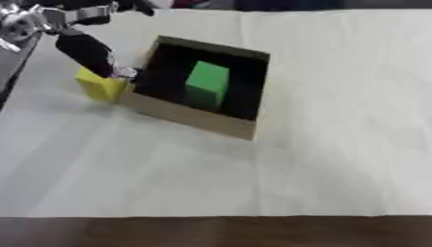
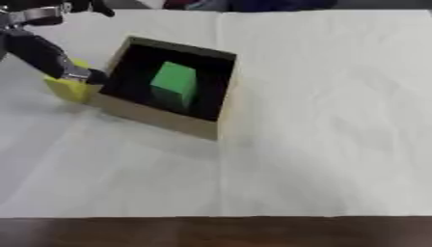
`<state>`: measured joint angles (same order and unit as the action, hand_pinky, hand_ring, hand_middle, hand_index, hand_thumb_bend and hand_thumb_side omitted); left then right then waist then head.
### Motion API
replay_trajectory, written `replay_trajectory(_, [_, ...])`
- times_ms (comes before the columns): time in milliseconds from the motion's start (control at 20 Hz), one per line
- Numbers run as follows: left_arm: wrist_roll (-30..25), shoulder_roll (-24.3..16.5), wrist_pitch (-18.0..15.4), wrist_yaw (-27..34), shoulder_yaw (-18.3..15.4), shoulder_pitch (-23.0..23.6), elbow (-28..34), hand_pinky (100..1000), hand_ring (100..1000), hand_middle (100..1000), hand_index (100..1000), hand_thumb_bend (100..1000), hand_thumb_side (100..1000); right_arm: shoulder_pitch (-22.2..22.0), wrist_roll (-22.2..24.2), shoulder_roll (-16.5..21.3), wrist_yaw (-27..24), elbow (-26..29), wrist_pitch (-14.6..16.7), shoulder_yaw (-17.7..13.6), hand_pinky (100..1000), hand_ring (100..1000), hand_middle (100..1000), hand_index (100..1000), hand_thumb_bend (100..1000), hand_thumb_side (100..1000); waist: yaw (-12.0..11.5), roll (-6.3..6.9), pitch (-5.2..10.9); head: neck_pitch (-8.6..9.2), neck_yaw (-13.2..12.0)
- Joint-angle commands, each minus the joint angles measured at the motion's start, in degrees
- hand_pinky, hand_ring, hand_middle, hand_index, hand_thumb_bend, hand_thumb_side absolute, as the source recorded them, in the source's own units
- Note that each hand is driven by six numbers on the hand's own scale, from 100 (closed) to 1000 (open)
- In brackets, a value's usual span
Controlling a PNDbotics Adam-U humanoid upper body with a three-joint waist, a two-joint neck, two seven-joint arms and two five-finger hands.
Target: Pick up objects on the table and place them in the box.
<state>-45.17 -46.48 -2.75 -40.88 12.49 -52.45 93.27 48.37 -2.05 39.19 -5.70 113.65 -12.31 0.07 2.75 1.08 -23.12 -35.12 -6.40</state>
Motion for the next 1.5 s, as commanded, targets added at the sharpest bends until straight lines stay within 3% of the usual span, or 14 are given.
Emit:
replay_trajectory(50, [-3.5, -4.0, 0.2, -0.5, -0.1, -0.2, 1.4, 1000, 963, 898, 970, 597, 636, 0.5, -0.2, 1.9, 0.0, 0.9, -0.1, -0.2, 888, 843, 785, 831, 565, 652, -0.1, 0.06, 1.24, 0.79, 0.1])
replay_trajectory(100, [-4.4, -4.6, 0.2, -1.0, 0.0, 0.1, 1.6, 1000, 966, 901, 974, 582, 603, 0.4, -0.1, 1.9, 0.1, 0.9, -0.1, -0.2, 887, 842, 785, 831, 561, 651, 0.0, 0.06, 1.19, 0.84, 0.1])
replay_trajectory(200, [-5.8, -5.6, 0.3, -1.9, 0.1, 0.7, 1.9, 1000, 967, 904, 975, 570, 621, 0.3, -0.1, 2.0, 0.3, 0.9, -0.2, -0.1, 886, 840, 783, 830, 560, 657, 0.0, 0.05, 1.10, 0.92, 0.1])
replay_trajectory(550, [-6.8, -8.5, 1.1, -3.2, 0.4, 2.7, 1.2, 1000, 975, 917, 989, 638, 632, -0.3, -0.1, 2.0, 0.8, 0.9, -0.6, 0.0, 883, 835, 779, 825, 554, 665, 0.1, 0.19, 0.77, 1.18, 0.3])
replay_trajectory(850, [-6.8, -7.8, 0.8, -7.9, 0.5, 2.1, -0.6, 1000, 981, 925, 1000, 671, 622, -0.3, 0.3, 1.7, 1.0, 0.9, -0.6, 0.3, 878, 829, 775, 819, 553, 678, 0.4, 0.17, 0.48, 1.59, 0.1])
replay_trajectory(1200, [-6.8, -5.5, -0.4, -13.7, 0.7, 0.2, -5.6, 1000, 980, 925, 1000, 615, 593, -0.3, 0.4, 1.5, 1.1, 0.9, -0.5, 0.4, 873, 824, 769, 812, 554, 689, 0.9, 0.04, -0.17, 2.24, -0.5])
replay_trajectory(1500, [-6.8, -4.0, -0.8, -16.2, 0.4, -0.7, -10.2, 1000, 970, 910, 991, 509, 552, -0.3, 0.2, 1.3, 1.2, 0.9, -0.4, 0.3, 871, 822, 767, 808, 554, 697, 1.2, 0.04, -0.87, 2.79, -0.8])
